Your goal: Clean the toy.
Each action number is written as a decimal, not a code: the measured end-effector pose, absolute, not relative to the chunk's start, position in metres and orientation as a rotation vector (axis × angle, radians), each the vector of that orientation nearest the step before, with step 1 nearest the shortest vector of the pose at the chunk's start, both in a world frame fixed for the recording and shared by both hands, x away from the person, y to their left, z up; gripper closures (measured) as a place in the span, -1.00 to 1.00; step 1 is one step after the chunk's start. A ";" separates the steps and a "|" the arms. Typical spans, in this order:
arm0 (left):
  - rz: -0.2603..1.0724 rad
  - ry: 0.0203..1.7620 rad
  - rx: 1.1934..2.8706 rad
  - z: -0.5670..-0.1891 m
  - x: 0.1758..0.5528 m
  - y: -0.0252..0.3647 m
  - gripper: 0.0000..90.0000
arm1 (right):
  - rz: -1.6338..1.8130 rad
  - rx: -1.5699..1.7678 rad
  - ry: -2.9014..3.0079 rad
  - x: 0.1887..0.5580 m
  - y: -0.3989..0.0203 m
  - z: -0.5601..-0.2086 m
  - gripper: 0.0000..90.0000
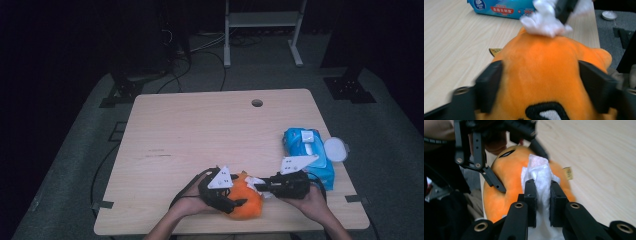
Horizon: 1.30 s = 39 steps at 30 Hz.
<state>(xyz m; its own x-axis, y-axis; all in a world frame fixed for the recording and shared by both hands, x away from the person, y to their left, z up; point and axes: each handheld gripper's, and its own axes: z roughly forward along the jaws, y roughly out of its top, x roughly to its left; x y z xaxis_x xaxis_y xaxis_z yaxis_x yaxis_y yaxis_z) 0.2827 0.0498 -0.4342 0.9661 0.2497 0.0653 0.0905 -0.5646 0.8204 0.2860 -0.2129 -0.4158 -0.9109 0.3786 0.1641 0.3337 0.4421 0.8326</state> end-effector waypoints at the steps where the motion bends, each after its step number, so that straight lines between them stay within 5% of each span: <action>1: 0.230 0.232 2.167 -0.434 0.282 0.050 -0.25 | 1.514 0.667 2.616 0.287 -0.216 -0.415 0.74; 5: 0.251 0.268 2.136 -0.425 0.281 0.050 -0.01 | 1.537 0.741 2.566 0.294 -0.230 -0.414 0.74; 16: 0.498 0.461 2.076 -0.410 0.330 0.071 -0.04 | 1.389 0.867 2.536 0.303 -0.244 -0.420 0.74; 24: 0.542 0.576 2.008 -0.413 0.358 0.077 -0.10 | 1.338 0.931 2.516 0.310 -0.241 -0.426 0.69; 27: 0.507 0.595 2.037 -0.424 0.364 0.075 -0.14 | 1.328 0.976 2.492 0.312 -0.244 -0.427 0.47; 39: 0.472 0.588 2.032 -0.421 0.363 0.075 -0.36 | 1.351 1.009 2.473 0.311 -0.258 -0.424 0.20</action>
<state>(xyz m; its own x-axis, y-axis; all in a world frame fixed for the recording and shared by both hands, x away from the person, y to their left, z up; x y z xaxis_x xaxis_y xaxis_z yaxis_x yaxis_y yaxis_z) 0.3626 0.0754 -0.4206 0.8110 0.5774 0.0946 0.2168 -0.4467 0.8680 0.3111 -0.2582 -0.4238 -0.7628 0.6209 0.1803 0.4872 0.3686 0.7917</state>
